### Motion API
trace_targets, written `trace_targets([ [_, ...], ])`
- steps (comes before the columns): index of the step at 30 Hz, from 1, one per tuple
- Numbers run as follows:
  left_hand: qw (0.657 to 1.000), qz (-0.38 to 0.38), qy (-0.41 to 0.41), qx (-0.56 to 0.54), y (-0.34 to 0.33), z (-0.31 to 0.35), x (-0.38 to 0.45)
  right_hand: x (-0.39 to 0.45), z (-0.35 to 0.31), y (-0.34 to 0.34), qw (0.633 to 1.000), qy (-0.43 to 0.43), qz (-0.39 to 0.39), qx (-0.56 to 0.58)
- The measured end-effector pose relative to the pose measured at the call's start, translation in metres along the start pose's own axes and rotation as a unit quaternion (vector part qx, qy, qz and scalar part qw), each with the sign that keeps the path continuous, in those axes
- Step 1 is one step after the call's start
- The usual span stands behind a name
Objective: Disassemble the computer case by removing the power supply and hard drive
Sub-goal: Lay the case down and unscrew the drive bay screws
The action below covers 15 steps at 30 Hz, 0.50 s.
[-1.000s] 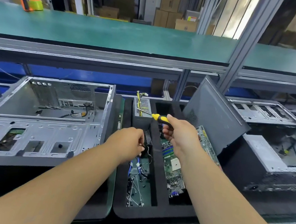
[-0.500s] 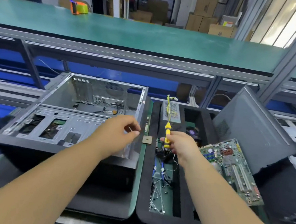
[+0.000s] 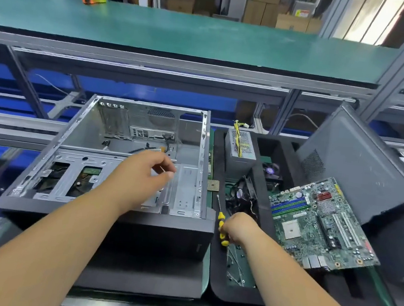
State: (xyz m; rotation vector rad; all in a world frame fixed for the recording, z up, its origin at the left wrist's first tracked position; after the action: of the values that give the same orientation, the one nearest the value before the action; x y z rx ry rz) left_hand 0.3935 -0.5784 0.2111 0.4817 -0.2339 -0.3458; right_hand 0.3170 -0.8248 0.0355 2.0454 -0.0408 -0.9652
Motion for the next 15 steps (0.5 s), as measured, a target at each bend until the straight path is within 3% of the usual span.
trace_targets([
  [10,1.000,-0.027,-0.013,-0.008,0.025,-0.008,0.009,0.001,-0.009,0.006,0.999,-0.027,0.006,-0.031],
  [15,0.999,-0.025,-0.025,-0.012,0.048,-0.008,0.014,-0.006,-0.028,0.051,0.996,-0.024,0.085,0.024],
])
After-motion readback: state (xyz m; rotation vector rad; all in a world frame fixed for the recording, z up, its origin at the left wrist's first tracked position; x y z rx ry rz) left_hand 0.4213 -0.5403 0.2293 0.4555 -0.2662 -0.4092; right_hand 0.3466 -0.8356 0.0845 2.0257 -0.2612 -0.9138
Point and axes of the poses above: each hand's wrist, its own x-axis towards the middle knuckle, its own y-axis out of the back of the hand, z = x × y, the point moved 9 cm from there along x, towards the middle knuckle, and after that the axes turned 14 degrees about -x, right-handed, at the moved point
